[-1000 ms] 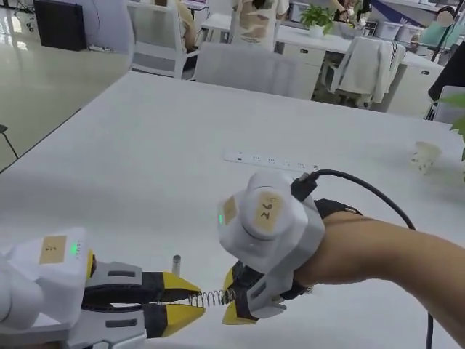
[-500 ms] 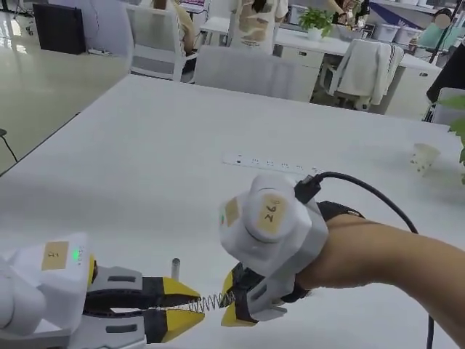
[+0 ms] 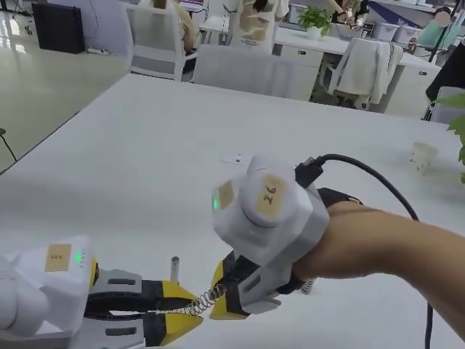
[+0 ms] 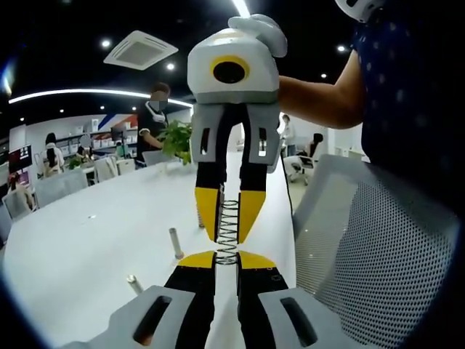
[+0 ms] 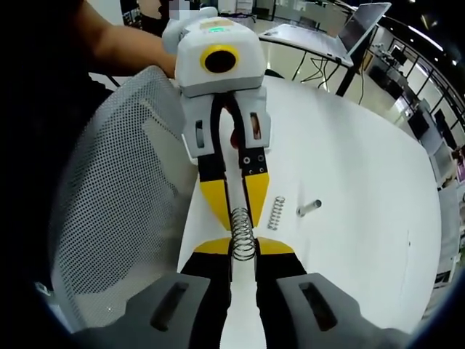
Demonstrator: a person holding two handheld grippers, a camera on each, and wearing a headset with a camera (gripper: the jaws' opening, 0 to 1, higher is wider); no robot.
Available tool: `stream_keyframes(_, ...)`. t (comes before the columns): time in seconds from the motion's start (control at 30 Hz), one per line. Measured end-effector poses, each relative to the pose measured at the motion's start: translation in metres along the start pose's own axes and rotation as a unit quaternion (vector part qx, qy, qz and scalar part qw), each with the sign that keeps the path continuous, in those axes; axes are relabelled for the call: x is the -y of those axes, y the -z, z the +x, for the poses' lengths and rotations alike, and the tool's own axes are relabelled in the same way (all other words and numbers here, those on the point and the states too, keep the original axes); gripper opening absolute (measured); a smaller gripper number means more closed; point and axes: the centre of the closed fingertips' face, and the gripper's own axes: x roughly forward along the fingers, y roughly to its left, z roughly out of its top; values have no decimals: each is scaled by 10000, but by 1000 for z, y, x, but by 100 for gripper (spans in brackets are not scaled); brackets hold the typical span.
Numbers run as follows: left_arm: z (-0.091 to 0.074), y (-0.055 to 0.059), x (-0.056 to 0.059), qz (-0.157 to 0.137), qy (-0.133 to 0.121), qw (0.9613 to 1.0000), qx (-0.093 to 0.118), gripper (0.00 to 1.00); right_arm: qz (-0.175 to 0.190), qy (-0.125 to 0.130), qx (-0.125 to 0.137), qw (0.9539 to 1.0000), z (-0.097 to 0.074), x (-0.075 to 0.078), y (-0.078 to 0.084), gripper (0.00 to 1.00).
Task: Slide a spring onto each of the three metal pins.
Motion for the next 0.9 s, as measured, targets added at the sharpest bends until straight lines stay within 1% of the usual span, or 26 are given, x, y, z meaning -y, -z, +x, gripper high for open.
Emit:
stream_keyframes(0.1, 1, 1, 0, 1, 11, 10000, -11, 2, 16, -27, 48, 10000, 0, -1, -4, 9)
stream_keyframes(0.3, 2, 3, 1, -24, 38, 10000, -23, 2, -14, -76, 42, 10000, 1, -3, -9, 9)
stream_keyframes(0.57, 4, 4, 1, -45, 56, 10000, -17, 3, -77, -101, -15, 9999, 2, -4, -11, 9)
stream_keyframes(0.9, 5, 5, 2, -64, 65, 10000, -30, 3, -112, -108, -90, 9998, 3, -4, -10, 9)
